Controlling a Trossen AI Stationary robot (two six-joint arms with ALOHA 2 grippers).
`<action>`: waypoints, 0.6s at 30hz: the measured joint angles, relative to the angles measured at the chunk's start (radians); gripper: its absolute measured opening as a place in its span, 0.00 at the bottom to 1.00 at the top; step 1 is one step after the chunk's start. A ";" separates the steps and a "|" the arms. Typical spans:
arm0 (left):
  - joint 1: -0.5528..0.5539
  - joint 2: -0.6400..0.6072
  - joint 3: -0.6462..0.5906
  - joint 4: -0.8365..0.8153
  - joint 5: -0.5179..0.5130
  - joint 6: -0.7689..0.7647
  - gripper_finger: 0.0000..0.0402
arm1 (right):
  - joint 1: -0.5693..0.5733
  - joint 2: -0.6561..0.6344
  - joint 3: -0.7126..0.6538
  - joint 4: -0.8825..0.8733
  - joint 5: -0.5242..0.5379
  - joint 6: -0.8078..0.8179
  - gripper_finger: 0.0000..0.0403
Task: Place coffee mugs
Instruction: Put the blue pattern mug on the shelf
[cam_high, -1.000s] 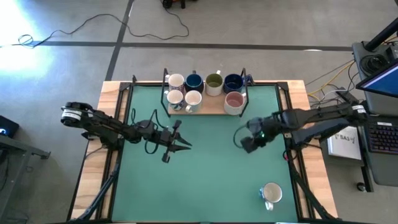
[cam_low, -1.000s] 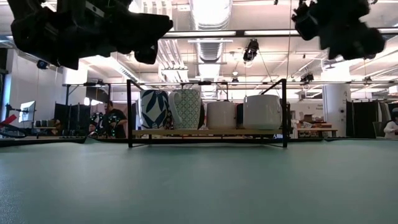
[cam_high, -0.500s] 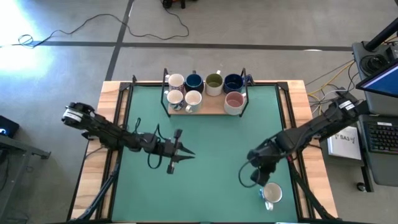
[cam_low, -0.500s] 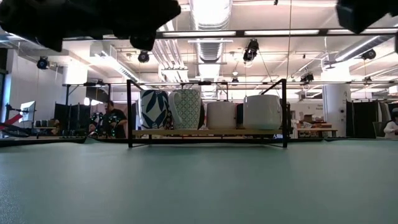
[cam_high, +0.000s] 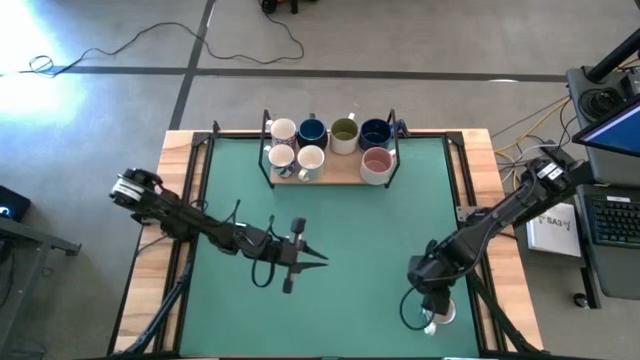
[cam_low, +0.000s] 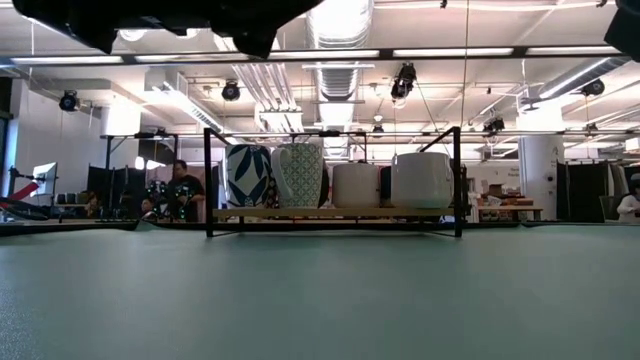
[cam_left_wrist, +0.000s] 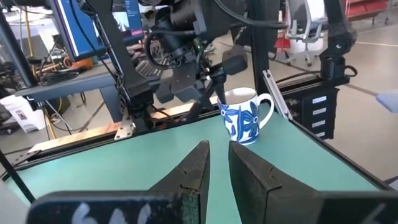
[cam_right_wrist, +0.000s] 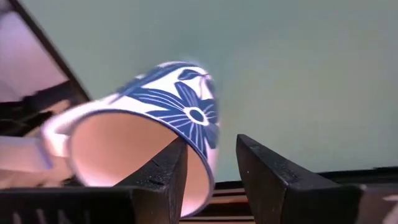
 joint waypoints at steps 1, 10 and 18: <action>0.000 0.008 0.010 -0.001 0.000 0.002 0.11 | 0.005 0.002 0.000 -0.012 0.012 -0.011 0.32; 0.000 0.028 0.037 -0.003 -0.011 0.014 0.11 | 0.031 0.004 0.000 -0.023 0.082 -0.098 0.25; 0.000 0.027 0.026 -0.003 -0.015 0.015 0.11 | 0.035 0.072 0.000 0.026 0.073 -0.109 0.17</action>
